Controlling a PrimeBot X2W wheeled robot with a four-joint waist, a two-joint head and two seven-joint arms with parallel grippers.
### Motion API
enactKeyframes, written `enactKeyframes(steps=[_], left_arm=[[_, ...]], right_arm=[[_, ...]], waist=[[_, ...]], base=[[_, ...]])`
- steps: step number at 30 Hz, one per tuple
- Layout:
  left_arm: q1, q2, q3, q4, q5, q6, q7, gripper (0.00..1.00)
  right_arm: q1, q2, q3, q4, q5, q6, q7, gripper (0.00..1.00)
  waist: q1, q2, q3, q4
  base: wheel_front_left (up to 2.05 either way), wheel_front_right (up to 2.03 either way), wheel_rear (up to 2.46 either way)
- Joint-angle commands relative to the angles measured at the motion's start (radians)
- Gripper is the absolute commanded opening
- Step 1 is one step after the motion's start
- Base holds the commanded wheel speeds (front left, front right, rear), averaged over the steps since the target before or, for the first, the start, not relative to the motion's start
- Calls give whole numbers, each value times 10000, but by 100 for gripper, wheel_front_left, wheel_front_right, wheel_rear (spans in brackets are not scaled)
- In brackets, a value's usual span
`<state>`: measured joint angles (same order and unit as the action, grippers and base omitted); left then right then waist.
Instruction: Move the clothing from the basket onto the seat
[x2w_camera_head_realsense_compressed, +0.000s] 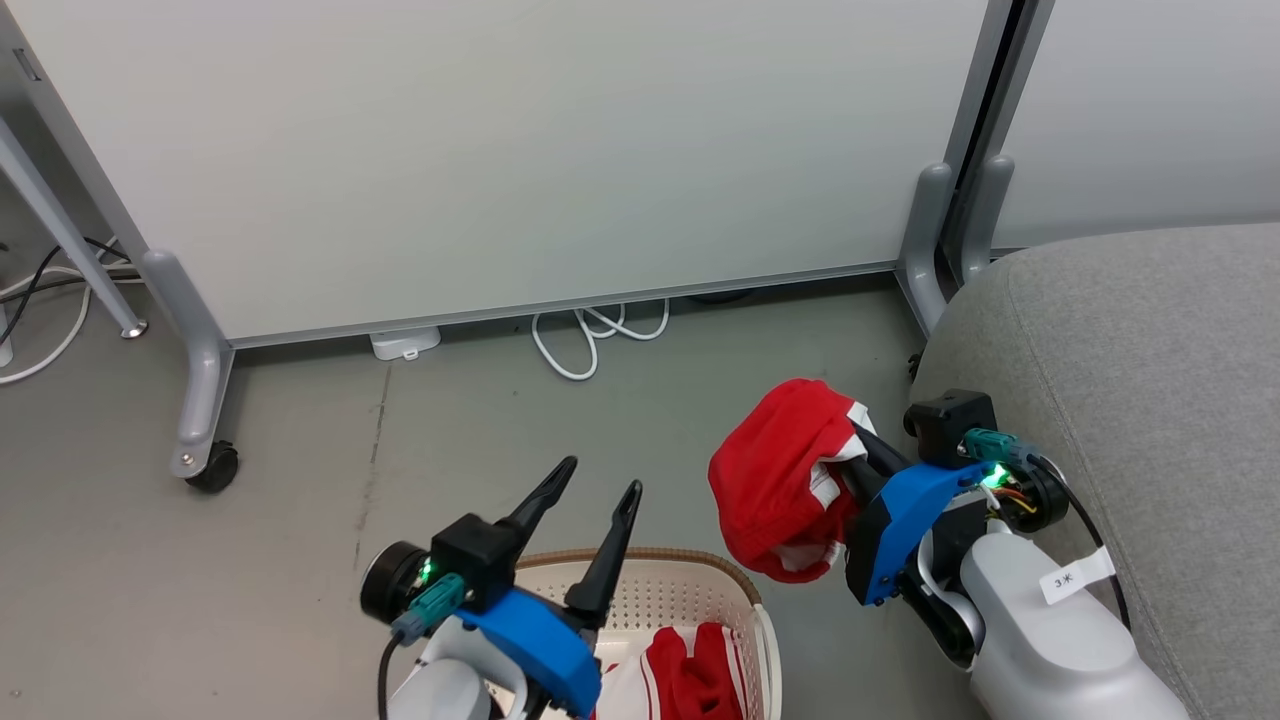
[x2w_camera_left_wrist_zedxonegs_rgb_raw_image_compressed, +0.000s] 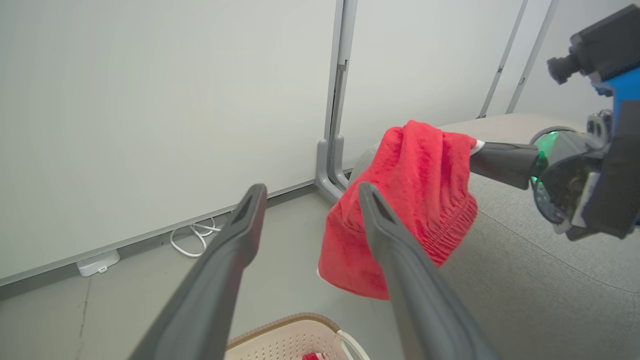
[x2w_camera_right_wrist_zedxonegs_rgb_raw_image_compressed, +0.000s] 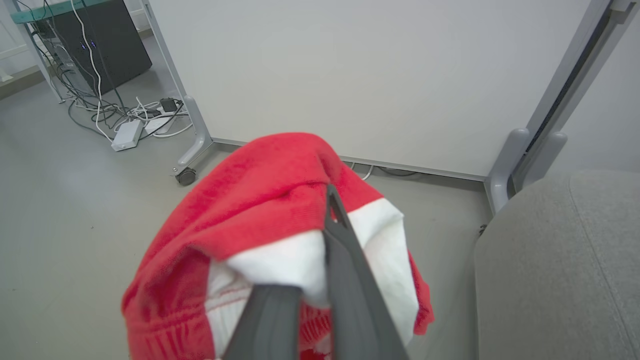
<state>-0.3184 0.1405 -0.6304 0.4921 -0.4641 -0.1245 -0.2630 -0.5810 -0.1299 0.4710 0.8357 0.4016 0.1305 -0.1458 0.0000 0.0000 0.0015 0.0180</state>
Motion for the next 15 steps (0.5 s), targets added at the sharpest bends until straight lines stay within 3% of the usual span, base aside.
enactKeyframes(steps=[1,15], left_arm=[[262,75,175,-87,124,-80,-27,100],[1405,-83,1944,-616,1011,-62,-27,100]], right_arm=[[166,-12,-44,-69,-76,5,22,0],[474,-68,-400,-491,-307,5,216,0]], waist=[[0,0,-12,-14],[0,0,-87,-4]], base=[[0,0,0],[0,0,0]])
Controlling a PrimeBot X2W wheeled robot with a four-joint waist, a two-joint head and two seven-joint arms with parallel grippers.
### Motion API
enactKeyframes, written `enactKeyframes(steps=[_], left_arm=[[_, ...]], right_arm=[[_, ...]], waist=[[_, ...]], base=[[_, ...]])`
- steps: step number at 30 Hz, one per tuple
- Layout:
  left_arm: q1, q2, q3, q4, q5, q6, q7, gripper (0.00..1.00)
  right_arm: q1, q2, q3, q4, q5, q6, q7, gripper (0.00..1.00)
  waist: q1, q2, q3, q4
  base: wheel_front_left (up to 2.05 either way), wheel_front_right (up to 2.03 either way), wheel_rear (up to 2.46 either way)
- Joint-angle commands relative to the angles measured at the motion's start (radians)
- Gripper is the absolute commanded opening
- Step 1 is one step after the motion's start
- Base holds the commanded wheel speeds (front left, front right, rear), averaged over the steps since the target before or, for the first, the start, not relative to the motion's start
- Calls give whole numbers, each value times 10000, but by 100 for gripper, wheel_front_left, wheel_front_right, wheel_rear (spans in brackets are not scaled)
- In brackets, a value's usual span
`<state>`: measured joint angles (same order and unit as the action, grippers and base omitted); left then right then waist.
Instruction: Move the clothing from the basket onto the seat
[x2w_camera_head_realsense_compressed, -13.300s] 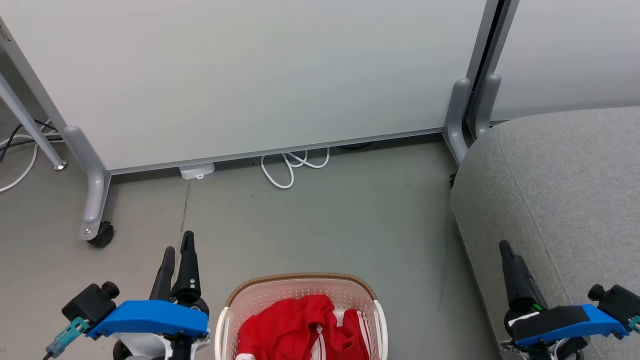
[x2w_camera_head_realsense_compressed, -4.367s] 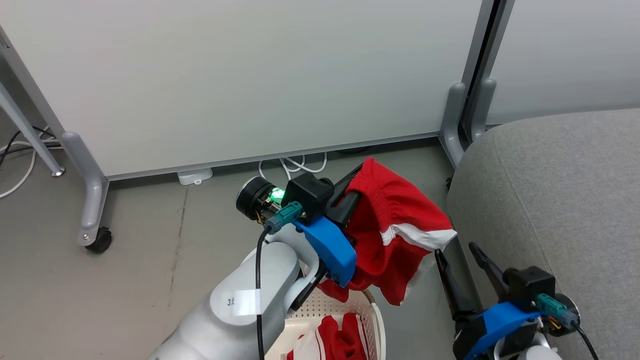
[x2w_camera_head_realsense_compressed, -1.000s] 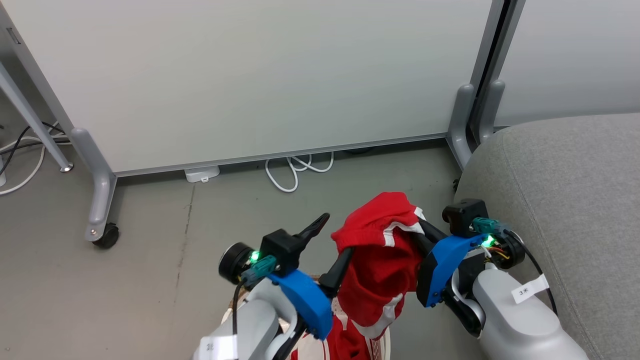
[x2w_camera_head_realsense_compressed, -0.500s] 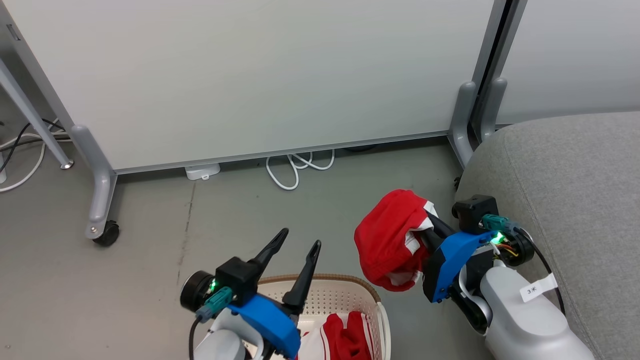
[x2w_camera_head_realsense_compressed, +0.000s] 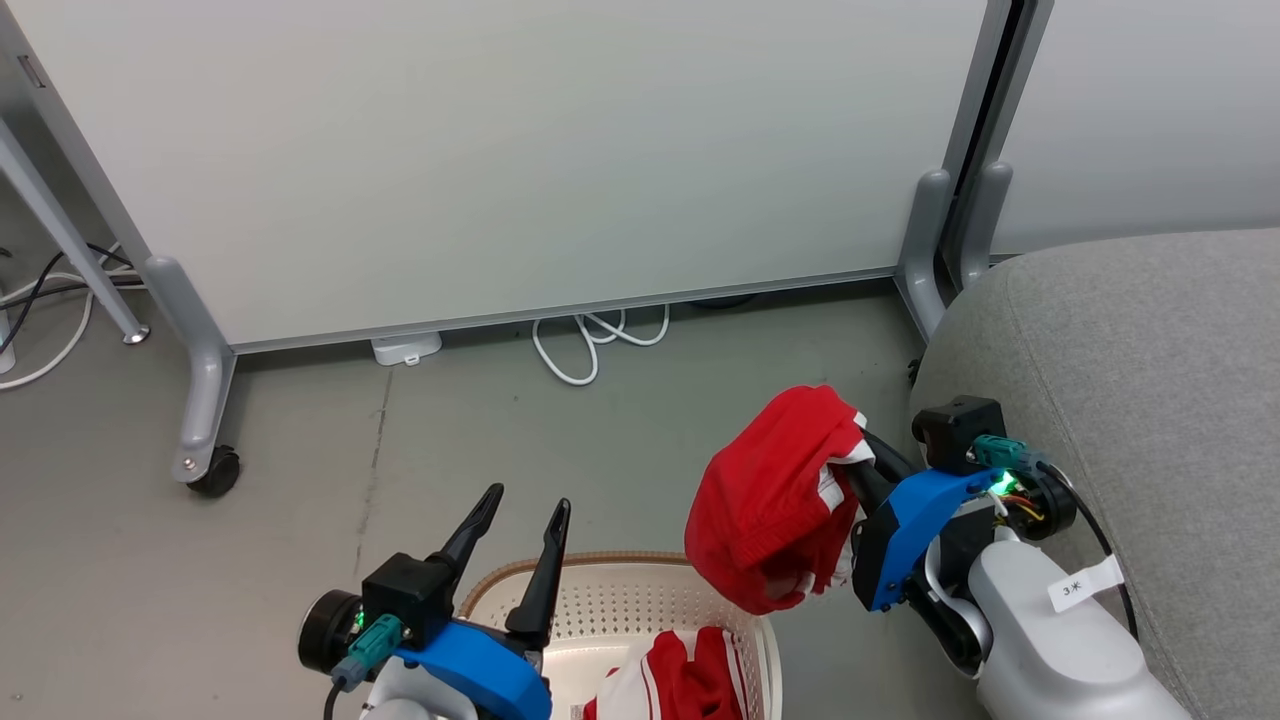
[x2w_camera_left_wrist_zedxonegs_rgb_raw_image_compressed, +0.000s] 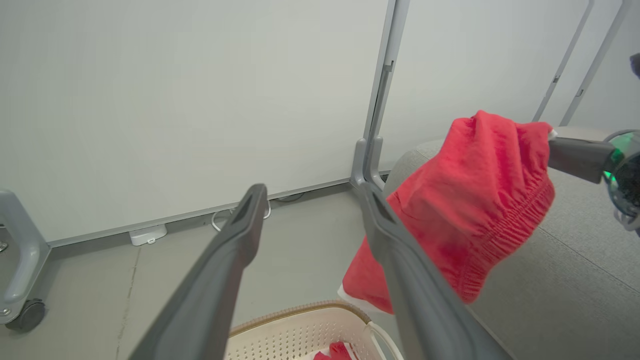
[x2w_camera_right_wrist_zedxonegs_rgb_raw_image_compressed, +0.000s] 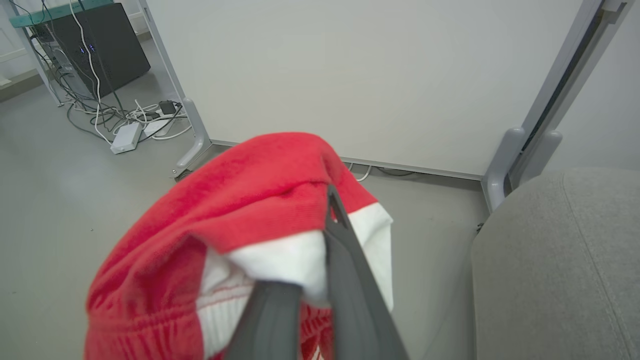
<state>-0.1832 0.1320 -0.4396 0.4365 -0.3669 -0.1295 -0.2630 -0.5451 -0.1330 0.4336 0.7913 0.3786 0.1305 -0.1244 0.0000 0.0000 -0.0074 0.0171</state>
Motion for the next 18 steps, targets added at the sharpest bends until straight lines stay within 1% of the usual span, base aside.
enactKeyframes(steps=[1,11,18], left_arm=[[78,-12,70,-75,72,-13,-27,100],[158,-81,186,-109,141,-16,-27,100],[162,-66,223,-142,150,-16,-25,100]], right_arm=[[134,-43,-53,-79,-89,5,31,0],[306,12,-169,-347,-178,5,186,0],[364,-22,-216,-527,-225,5,287,0]], waist=[[0,0,4,11],[0,0,18,-62],[0,0,63,-410]], base=[[0,0,0],[0,0,0],[0,0,0]])
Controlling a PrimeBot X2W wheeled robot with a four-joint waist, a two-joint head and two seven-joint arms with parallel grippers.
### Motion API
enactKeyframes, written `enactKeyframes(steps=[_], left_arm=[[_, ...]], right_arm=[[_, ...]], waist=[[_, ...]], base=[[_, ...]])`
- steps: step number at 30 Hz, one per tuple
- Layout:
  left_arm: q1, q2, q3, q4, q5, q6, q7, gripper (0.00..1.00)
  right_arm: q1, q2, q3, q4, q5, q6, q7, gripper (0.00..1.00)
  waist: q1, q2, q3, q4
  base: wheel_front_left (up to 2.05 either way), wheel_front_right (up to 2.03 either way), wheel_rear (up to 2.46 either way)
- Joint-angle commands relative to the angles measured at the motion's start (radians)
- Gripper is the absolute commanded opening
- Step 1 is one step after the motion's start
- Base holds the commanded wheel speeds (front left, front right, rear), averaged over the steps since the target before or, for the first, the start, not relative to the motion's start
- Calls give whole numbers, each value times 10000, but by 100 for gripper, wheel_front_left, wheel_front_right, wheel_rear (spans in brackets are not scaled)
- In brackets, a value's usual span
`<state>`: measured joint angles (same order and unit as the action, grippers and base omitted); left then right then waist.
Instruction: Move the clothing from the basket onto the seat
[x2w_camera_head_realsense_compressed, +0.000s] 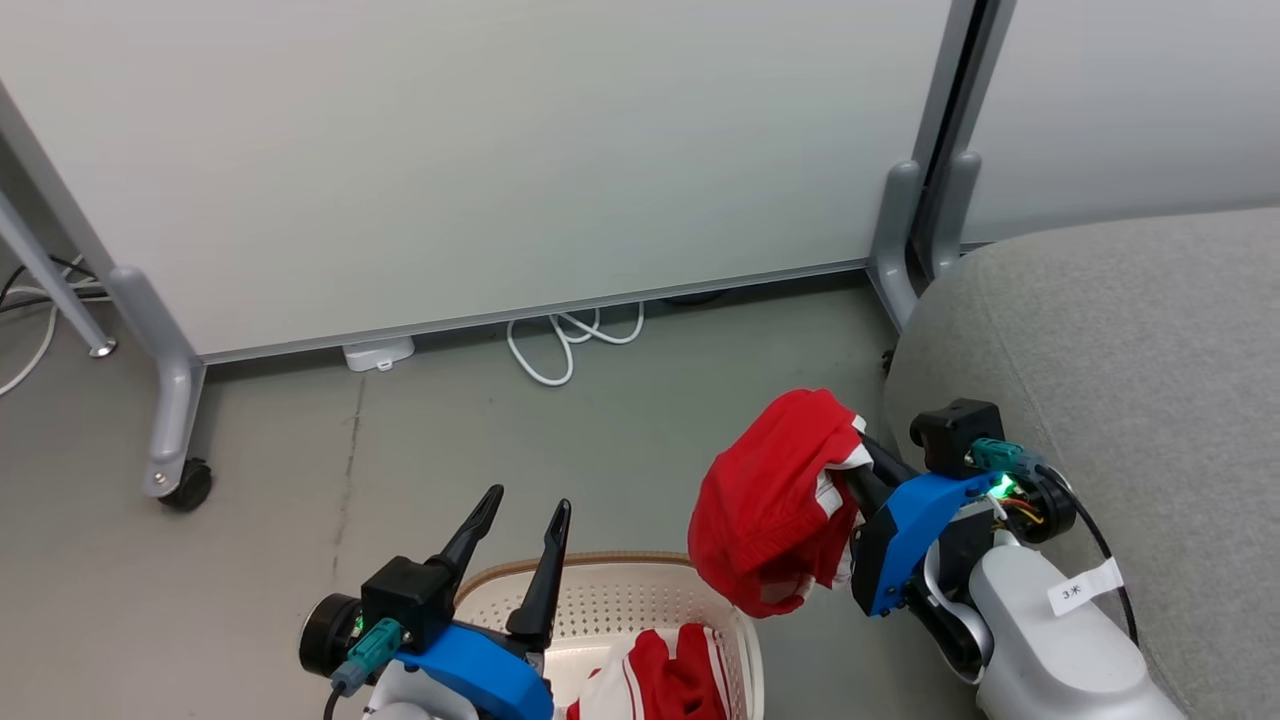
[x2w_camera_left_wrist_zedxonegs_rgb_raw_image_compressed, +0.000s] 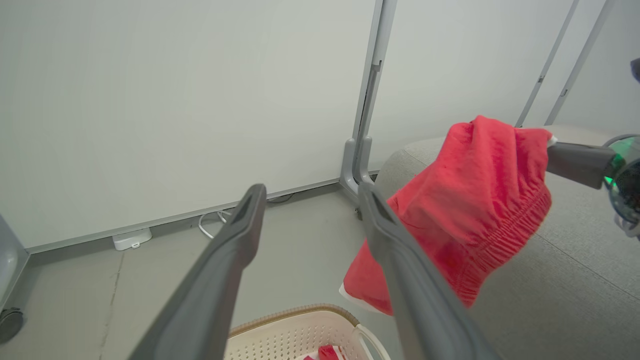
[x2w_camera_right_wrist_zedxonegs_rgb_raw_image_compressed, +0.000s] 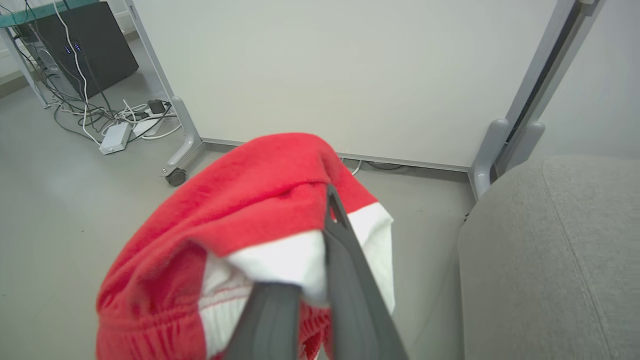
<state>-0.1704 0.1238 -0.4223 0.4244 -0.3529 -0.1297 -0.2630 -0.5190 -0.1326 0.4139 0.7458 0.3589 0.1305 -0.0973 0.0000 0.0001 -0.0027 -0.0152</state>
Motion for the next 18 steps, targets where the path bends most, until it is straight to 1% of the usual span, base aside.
enactKeyframes(steps=[1,6,18], left_arm=[[42,14,71,-32,13,-14,-27,100],[42,12,80,-88,42,-14,-27,100],[0,-13,62,-88,54,-15,-27,100]], right_arm=[[104,-16,-11,-93,-31,5,28,0],[144,-9,-57,-201,-77,5,83,0],[328,-75,-200,-355,-89,5,141,0]], waist=[[0,-1,22,-183],[0,-1,28,-715],[0,-1,-55,-2394]], base=[[0,0,0],[0,0,0],[0,0,0]])
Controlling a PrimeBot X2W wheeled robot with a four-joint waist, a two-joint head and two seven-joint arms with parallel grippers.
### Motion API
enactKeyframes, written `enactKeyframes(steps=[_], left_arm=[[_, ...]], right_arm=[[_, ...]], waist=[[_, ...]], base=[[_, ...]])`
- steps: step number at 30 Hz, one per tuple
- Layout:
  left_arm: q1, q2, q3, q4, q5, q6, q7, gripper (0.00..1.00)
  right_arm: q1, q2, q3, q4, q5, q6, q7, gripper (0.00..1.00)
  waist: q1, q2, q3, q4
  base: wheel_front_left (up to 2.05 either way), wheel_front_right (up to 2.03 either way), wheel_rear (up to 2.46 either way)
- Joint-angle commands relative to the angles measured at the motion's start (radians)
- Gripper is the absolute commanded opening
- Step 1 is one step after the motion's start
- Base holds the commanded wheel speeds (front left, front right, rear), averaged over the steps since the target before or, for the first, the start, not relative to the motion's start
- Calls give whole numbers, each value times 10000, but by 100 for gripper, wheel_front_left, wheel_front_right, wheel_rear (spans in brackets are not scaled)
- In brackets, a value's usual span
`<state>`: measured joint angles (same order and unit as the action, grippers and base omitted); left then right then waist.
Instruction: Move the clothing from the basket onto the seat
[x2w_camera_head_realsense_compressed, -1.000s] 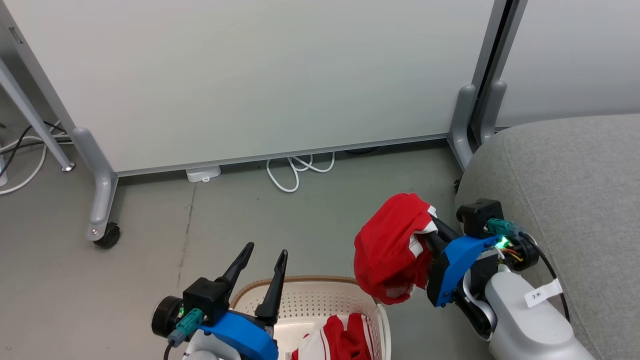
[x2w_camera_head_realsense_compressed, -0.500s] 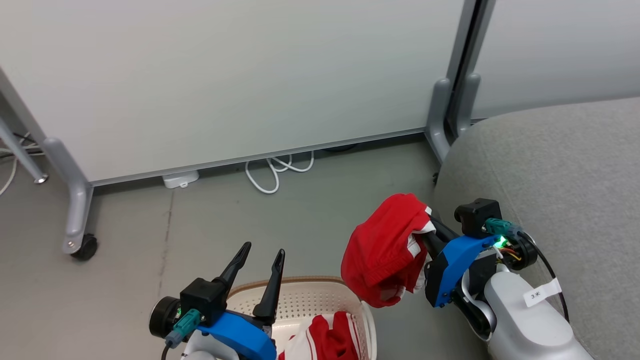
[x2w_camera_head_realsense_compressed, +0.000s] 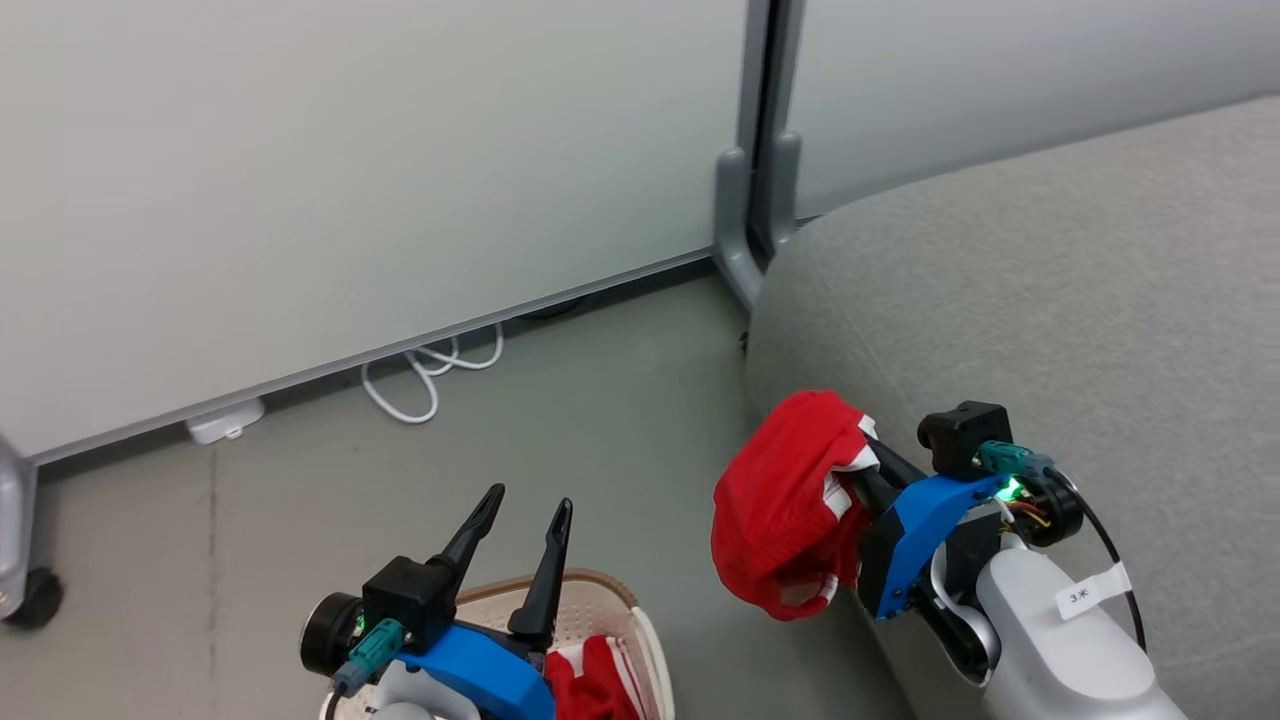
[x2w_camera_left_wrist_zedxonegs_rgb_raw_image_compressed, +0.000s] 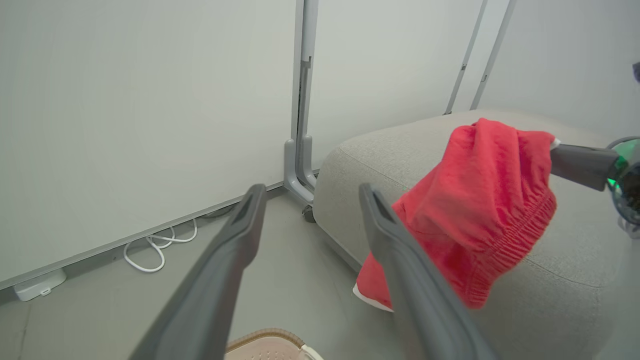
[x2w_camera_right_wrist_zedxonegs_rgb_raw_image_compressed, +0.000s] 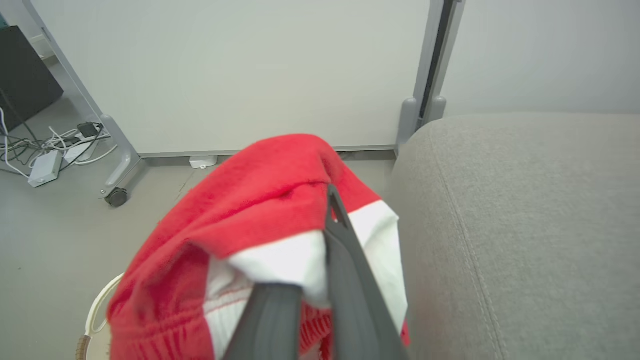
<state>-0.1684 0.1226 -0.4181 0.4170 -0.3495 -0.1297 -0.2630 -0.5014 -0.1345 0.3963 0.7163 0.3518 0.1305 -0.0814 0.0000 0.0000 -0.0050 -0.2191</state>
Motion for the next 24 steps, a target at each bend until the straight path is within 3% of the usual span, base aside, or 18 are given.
enactKeyframes(steps=[1,15,24], left_arm=[[-24,-1,27,-8,11,-15,-27,100],[126,-65,200,-9,68,-15,-27,100],[78,-116,215,-5,117,-15,-27,100]], right_arm=[[154,-73,-41,-75,-34,5,-14,0],[358,-148,-281,-400,-155,5,129,0],[536,-214,-333,-560,-153,5,225,0]], waist=[[0,0,-40,-477],[0,0,-26,-1926],[0,0,44,-2378]], base=[[0,0,0],[0,0,0],[0,0,0]])
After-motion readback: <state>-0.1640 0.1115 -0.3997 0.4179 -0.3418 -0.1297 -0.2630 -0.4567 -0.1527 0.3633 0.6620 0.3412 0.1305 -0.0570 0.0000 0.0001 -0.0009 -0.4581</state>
